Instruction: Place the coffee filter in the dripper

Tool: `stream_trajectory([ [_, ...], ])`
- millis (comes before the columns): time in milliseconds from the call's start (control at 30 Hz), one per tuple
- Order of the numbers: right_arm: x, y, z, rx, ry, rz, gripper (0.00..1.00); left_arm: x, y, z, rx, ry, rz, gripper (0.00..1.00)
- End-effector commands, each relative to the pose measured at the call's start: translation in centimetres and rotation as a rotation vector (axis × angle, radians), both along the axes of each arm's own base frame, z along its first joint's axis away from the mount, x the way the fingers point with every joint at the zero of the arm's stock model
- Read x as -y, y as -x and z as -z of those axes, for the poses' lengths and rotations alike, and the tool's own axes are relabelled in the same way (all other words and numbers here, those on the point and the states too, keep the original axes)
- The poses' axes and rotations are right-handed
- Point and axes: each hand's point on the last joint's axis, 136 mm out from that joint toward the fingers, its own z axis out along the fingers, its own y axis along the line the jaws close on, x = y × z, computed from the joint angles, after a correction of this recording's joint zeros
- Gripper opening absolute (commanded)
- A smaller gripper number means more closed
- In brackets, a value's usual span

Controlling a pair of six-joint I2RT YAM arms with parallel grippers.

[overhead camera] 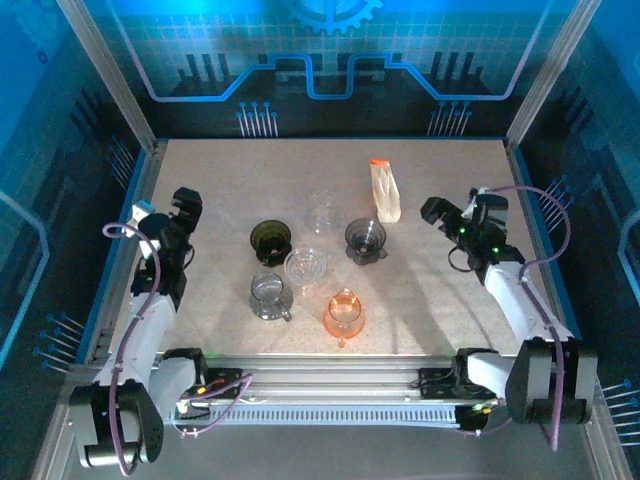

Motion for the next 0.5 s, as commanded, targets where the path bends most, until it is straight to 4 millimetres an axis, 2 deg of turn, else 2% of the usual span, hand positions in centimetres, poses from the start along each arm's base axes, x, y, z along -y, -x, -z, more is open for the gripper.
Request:
stream_trajectory([
  [0,-3.1,1.7,-0.8,-0.027,0.085,-0.155,1.0,3.6,0.4,-0.8,0.012,0.064,0.157,0.99],
  [100,-6.4,3.1,-0.4,-0.044,0.151,-0.294,1.0,7.4,0.9,-0.4,-0.074,0.04,0.312,0.99],
  [167,-8.7,3.9,-0.4,-0.036,0.186,-0.385,0.99,9.9,1.4,0.1,-0.11,0.035,0.417,0.95],
  [233,-11.7,4.8,-0.7,-0.027,0.215,-0.496,0.96,12.5,2.2,0.5,-0.115,0.034,0.522,0.96],
  [333,-16.1,6.1,-1.3,-0.007,0.24,-0.646,0.87,14.7,3.5,1.5,-0.142,0.039,0.619,0.99],
  [467,-20.8,7.1,-1.0,-0.011,0.252,-0.793,0.72,15.8,5.5,3.2,-0.191,0.044,0.676,0.98],
])
